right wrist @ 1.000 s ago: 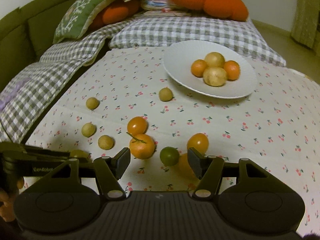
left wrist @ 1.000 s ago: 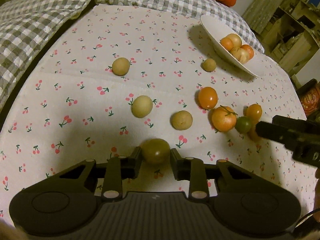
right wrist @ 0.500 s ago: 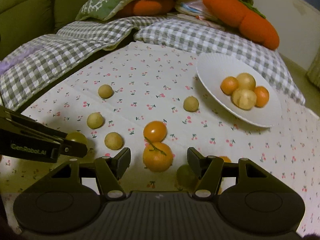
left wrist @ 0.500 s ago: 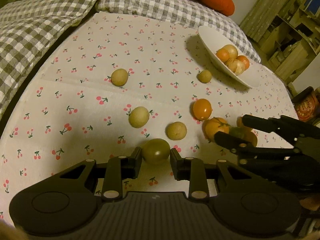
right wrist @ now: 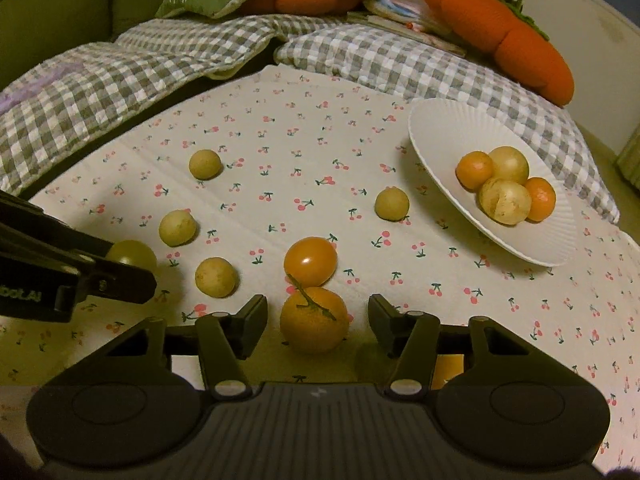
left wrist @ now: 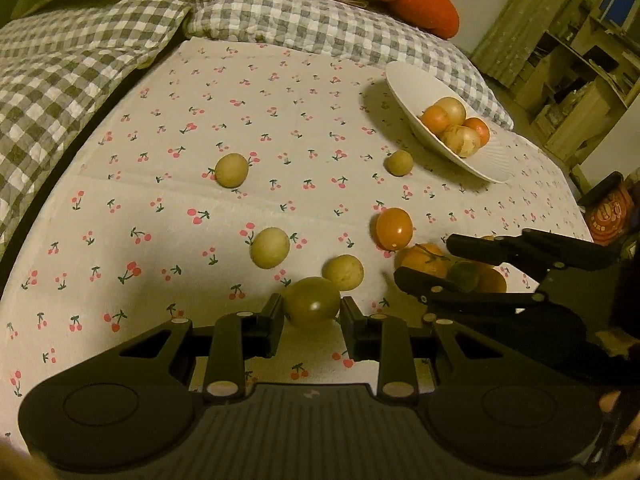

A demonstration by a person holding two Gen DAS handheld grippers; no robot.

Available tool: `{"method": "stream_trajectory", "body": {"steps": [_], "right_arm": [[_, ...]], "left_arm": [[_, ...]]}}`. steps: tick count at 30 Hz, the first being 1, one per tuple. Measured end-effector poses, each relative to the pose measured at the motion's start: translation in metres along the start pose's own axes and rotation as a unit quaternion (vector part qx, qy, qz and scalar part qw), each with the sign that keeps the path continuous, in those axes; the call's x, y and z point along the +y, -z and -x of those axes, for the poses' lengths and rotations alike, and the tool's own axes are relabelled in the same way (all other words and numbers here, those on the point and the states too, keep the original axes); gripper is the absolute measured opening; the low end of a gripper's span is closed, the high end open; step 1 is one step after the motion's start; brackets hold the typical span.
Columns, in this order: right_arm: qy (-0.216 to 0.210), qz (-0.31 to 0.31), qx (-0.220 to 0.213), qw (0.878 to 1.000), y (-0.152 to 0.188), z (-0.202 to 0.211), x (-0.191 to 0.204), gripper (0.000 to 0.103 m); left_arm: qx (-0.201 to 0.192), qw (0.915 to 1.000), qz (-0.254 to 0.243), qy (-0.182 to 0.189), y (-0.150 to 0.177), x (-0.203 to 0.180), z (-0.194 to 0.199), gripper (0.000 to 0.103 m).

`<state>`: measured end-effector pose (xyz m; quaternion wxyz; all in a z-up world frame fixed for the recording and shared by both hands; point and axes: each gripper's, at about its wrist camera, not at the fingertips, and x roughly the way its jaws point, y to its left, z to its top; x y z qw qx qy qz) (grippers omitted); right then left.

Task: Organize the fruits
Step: 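Close the left tool on a green-brown tomato, then grasp a stemmed tangerine with the right tool while the left tool lifts the tomato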

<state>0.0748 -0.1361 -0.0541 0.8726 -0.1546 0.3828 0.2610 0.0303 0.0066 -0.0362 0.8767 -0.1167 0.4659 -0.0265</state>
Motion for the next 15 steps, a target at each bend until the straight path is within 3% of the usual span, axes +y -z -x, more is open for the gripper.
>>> {"method": "stream_trajectory", "body": {"steps": [5,15], "right_arm": [[0.0,0.007,0.007,1.0,0.0,-0.004,0.002,0.035],[0.003,-0.012,-0.001,1.0,-0.004,0.007,-0.004,0.033]], "left_arm": [[-0.001,1.0,-0.004,-0.002,0.0,0.0,-0.001,0.016],[-0.007,0.9999,-0.012,-0.002,-0.002,-0.003,0.001,0.016]]}}
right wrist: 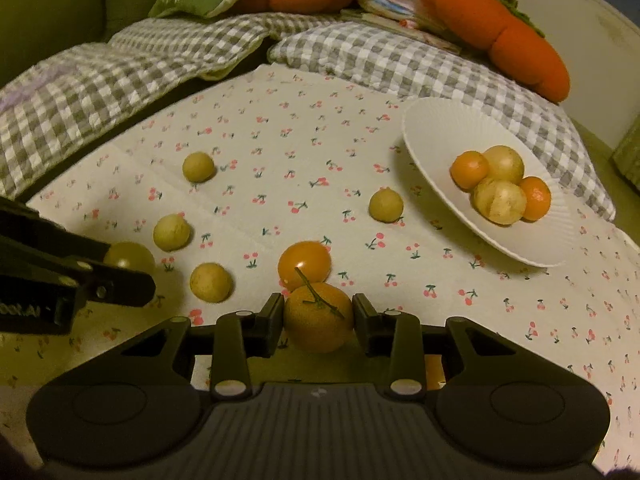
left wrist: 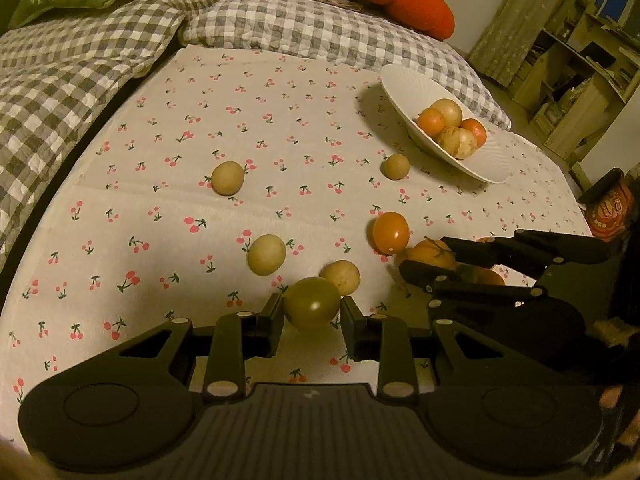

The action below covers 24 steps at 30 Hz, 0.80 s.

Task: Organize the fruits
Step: 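Grasp a stemmed tangerine with the right tool while the left tool lifts the tomato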

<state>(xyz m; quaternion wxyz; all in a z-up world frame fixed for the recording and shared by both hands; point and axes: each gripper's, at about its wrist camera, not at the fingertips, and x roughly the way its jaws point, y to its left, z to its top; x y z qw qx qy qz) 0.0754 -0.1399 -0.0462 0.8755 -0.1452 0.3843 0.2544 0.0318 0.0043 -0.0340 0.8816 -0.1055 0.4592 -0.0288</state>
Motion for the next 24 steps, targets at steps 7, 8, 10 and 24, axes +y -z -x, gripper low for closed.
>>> {"method": "stream_trajectory", "body": {"steps": [7,8,10,24], "right_arm": [[0.0,-0.013,-0.011,1.0,-0.003,0.005,-0.003,0.033],[-0.002,-0.015,-0.014,1.0,-0.003,0.007,-0.004,0.033],[-0.004,-0.018,-0.019,1.0,-0.004,0.01,-0.004,0.033],[-0.007,-0.061,-0.045,0.997,-0.015,0.026,-0.023,0.033]], "left_arm": [[-0.012,0.9998,-0.014,-0.006,-0.002,-0.005,0.002,0.016],[-0.013,0.9998,-0.015,-0.006,-0.003,-0.005,0.002,0.016],[-0.015,0.9998,-0.015,-0.005,-0.004,-0.006,0.002,0.016],[-0.043,0.9987,-0.026,-0.007,-0.021,-0.022,0.005,0.016]]}}
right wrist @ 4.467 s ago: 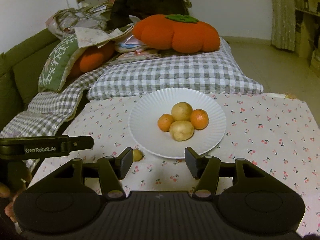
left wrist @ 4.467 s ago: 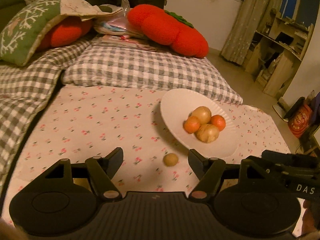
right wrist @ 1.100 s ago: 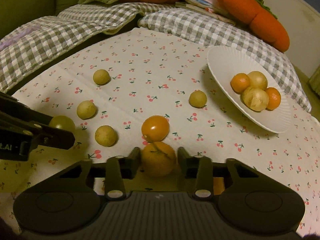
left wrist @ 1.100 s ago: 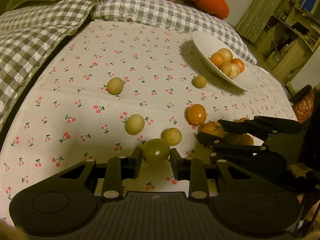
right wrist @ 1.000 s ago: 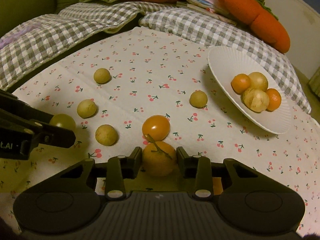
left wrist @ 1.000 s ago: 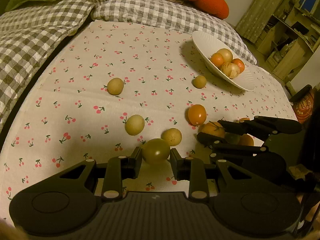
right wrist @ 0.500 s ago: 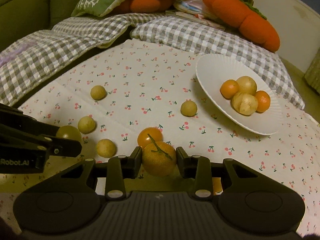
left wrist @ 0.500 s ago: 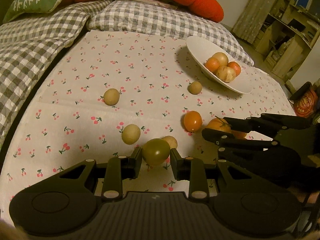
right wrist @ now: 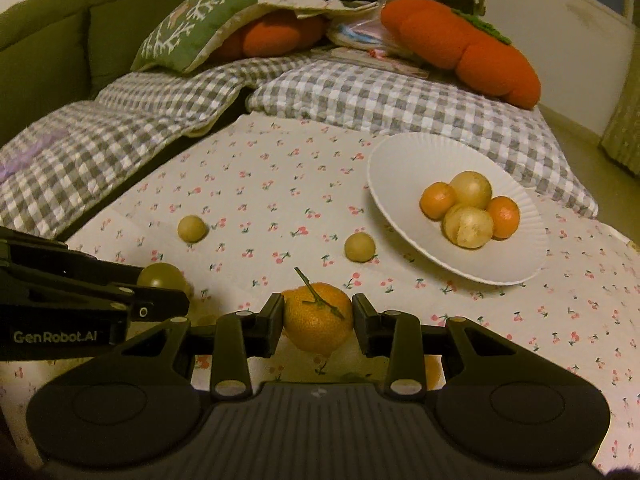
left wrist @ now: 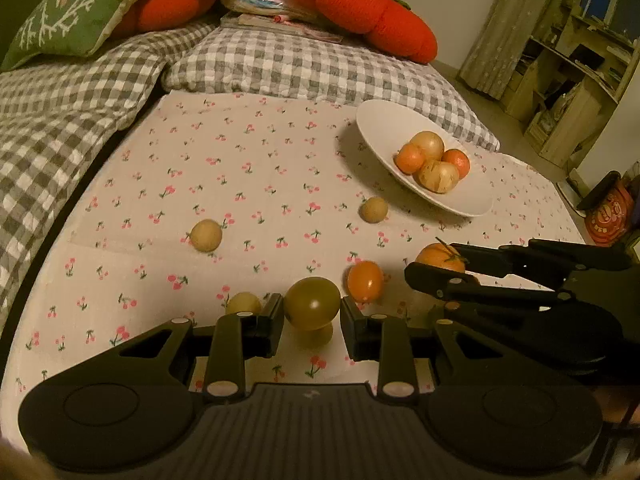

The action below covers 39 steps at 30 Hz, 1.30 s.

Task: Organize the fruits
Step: 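Grasp a stemmed tangerine with the right tool while the left tool lifts the tomato, then carry the tomato and tangerine over the white plate with both tools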

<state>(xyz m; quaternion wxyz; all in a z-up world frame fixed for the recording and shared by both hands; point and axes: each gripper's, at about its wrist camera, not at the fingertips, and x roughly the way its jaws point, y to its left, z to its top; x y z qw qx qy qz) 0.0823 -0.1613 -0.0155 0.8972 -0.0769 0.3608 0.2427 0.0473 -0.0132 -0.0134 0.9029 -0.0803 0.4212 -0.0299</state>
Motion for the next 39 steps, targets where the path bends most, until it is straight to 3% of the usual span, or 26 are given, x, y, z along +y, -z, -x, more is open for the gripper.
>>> {"method": "stream_trajectory", "body": {"steps": [13,27,31,39], "right_arm": [[0.014,-0.04,-0.023,0.999,-0.014,0.011,-0.029,0.033],[0.042,-0.14,-0.076,0.986,-0.025,0.045,-0.104,0.033],[0.04,-0.169,-0.066,0.983,-0.025,0.034,-0.121,0.033],[0.037,-0.187,-0.031,0.981,-0.024,0.007,-0.131,0.033]], "left_arm": [[-0.021,0.9994,-0.026,0.002,-0.025,-0.017,-0.003,0.016],[-0.034,0.9985,-0.043,0.001,-0.052,-0.038,-0.024,0.016],[-0.035,0.9981,-0.05,0.006,-0.061,-0.046,-0.04,0.016],[-0.043,0.9958,-0.061,0.052,-0.074,-0.069,-0.063,0.016]]}}
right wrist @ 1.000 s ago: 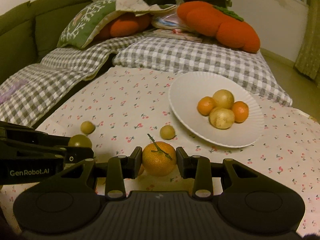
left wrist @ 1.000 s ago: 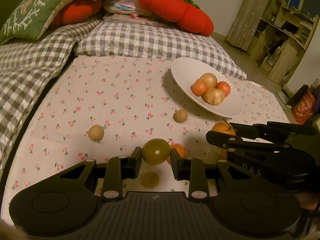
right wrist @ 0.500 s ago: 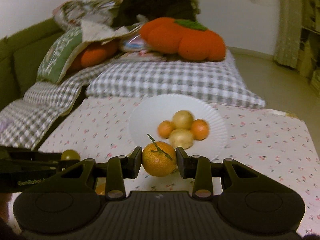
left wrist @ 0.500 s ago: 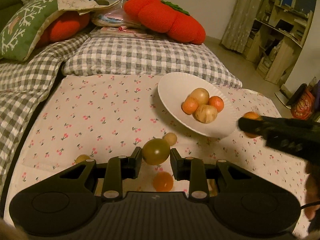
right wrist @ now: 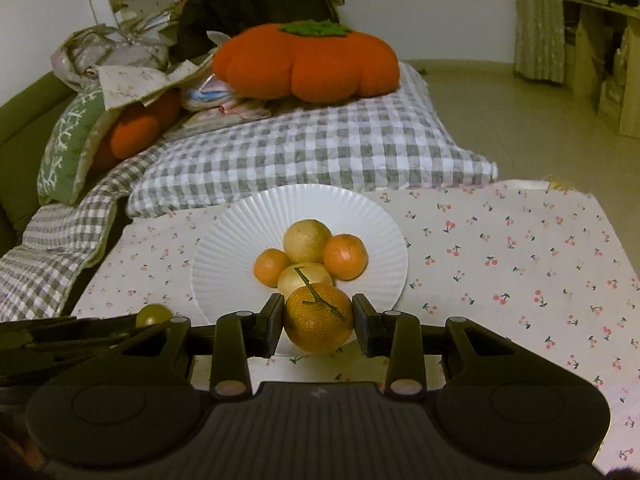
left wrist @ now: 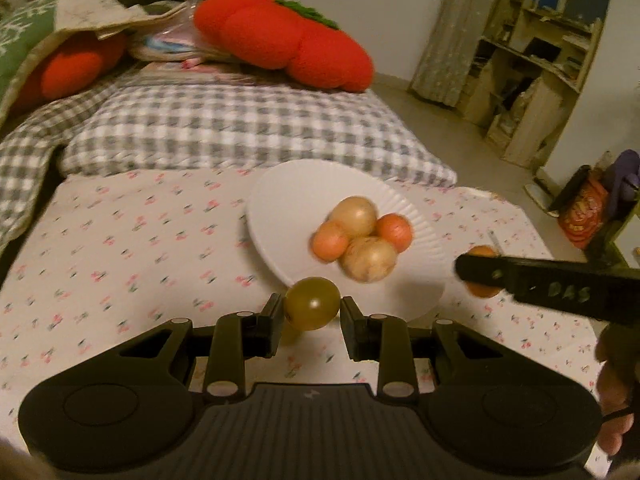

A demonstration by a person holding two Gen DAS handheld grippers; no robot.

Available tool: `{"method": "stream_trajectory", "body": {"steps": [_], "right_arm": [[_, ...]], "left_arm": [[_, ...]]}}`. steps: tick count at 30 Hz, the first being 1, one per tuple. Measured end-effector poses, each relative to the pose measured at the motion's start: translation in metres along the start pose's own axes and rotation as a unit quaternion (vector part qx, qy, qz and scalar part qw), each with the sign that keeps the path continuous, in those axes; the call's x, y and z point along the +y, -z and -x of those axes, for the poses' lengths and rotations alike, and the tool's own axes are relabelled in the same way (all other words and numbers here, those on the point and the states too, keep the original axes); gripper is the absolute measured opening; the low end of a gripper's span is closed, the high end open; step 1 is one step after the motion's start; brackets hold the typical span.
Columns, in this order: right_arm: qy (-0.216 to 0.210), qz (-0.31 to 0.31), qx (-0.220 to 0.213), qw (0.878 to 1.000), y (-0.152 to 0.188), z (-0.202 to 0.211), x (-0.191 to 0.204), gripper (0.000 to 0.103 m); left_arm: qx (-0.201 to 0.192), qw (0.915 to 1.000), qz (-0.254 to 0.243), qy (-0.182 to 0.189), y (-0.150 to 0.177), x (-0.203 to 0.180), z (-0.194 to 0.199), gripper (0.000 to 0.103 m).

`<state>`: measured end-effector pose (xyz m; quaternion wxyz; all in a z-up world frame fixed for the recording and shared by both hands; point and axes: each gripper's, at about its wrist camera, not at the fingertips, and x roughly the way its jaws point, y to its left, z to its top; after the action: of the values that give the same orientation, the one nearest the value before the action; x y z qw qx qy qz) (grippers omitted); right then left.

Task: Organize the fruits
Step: 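Carry the tomato and tangerine over the white plate with both tools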

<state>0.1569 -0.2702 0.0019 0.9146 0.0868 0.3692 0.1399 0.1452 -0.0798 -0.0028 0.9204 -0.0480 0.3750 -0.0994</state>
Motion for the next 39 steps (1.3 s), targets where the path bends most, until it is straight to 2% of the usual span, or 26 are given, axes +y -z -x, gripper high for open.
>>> {"method": "stream_trajectory", "body": {"steps": [5,12,23,27,31,39], "right_arm": [[-0.007,-0.009,0.017,1.0,0.003,-0.012,-0.002,0.033],[0.006,-0.023,0.028,0.999,0.007,-0.027,-0.003,0.033],[0.008,0.001,0.026,1.0,0.011,-0.042,0.005,0.033],[0.0,0.005,0.017,1.0,0.01,-0.041,0.007,0.033],[0.004,0.016,0.017,1.0,0.011,-0.043,0.008,0.033],[-0.001,0.022,0.019,1.0,0.011,-0.045,0.008,0.033]], "left_arm": [[-0.004,0.9997,0.015,0.021,-0.008,0.004,-0.018,0.016],[-0.011,0.9989,0.028,0.036,-0.015,0.017,-0.041,0.016],[-0.03,0.9985,-0.021,0.041,-0.013,0.013,-0.064,0.017],[-0.025,0.9988,-0.031,0.029,-0.004,0.011,-0.067,0.017],[-0.026,0.9987,-0.029,0.033,0.001,0.007,-0.064,0.018],[0.002,0.9995,0.003,0.032,0.008,0.006,-0.068,0.018]]}}
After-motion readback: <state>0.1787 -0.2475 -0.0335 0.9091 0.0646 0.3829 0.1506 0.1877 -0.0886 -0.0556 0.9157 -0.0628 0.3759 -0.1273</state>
